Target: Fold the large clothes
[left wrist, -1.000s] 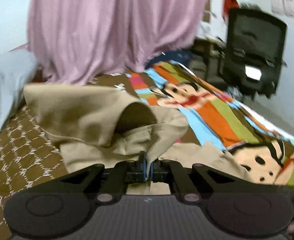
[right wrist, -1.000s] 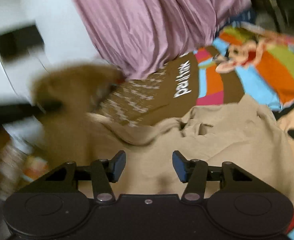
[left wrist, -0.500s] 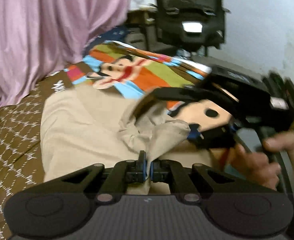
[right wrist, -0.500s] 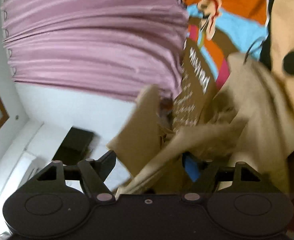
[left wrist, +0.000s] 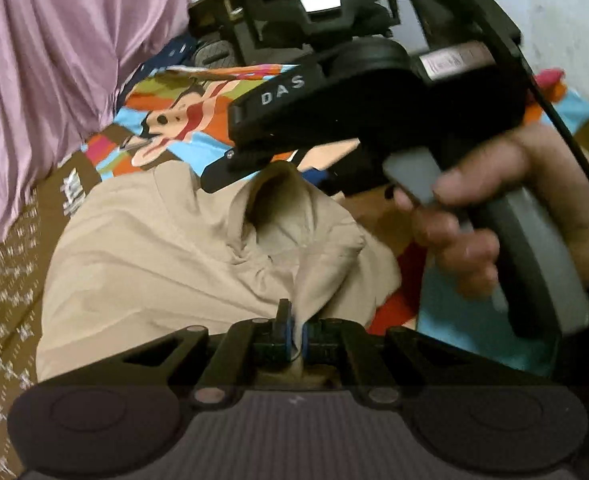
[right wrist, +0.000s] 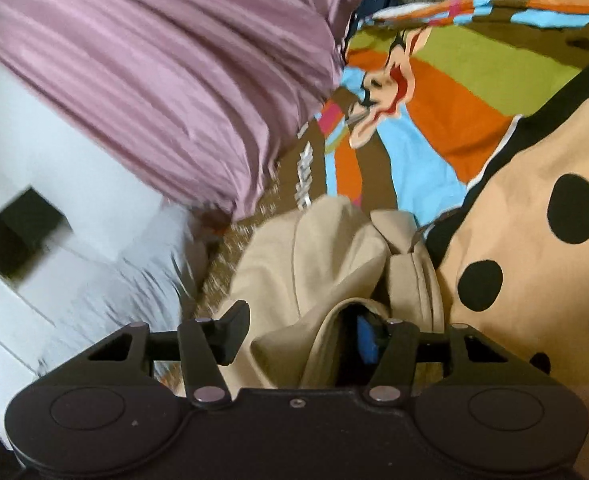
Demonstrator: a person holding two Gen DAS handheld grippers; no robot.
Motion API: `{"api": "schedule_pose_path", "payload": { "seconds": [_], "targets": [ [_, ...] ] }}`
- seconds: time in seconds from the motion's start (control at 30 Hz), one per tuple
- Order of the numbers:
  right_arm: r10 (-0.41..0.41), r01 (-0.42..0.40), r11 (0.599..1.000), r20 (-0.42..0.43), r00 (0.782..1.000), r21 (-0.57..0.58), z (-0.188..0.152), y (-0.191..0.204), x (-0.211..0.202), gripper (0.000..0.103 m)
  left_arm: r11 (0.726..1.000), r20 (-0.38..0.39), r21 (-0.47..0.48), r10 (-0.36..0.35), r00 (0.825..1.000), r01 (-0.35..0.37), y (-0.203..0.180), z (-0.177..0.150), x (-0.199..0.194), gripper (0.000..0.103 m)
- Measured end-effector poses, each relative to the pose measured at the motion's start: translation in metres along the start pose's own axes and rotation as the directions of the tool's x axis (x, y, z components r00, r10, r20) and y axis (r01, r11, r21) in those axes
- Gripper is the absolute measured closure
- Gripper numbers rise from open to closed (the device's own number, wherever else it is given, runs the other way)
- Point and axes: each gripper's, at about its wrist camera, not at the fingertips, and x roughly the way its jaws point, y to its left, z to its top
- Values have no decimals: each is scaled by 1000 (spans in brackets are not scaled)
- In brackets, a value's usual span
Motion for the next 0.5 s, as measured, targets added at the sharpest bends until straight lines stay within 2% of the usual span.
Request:
{"api": "schedule_pose_path", "payload": {
  "seconds": [0.07,0.13,0.2,0.23,0.3,0.33,0.43,0.5],
  "targets": [
    [3,-3,1000,-6,1000,-30,-2,1,4,53,999,6,-33,-11,1000,11,5,-2,-4,99],
    [11,-10,992,8,1000,-124,-5,12,3,65,996,25,-78,-33,999,35,13,-4,-13,98],
    [20,-6,959,46,999,-283,-13,34,1,71,994,34,-94,-46,998,49,18,-5,-16,97],
    [23,5,928,71,997,-372,-19,45,-1,73,995,30,-91,-47,998,50,18,-6,-17,94],
    [-21,61,885,93,995,-461,-26,55,-2,73,994,39,-86,-63,997,66,18,-9,-20,90],
    [-64,100,882,92,994,-461,-26,53,3,75,992,47,-88,-81,996,85,18,-10,-21,86],
    [-201,234,870,121,972,-434,-25,41,7,81,974,70,-147,-163,984,172,29,-13,-27,85],
    [-189,217,912,112,976,-349,-18,27,5,78,950,85,-211,-218,972,232,42,-16,-28,85]
  ]
}}
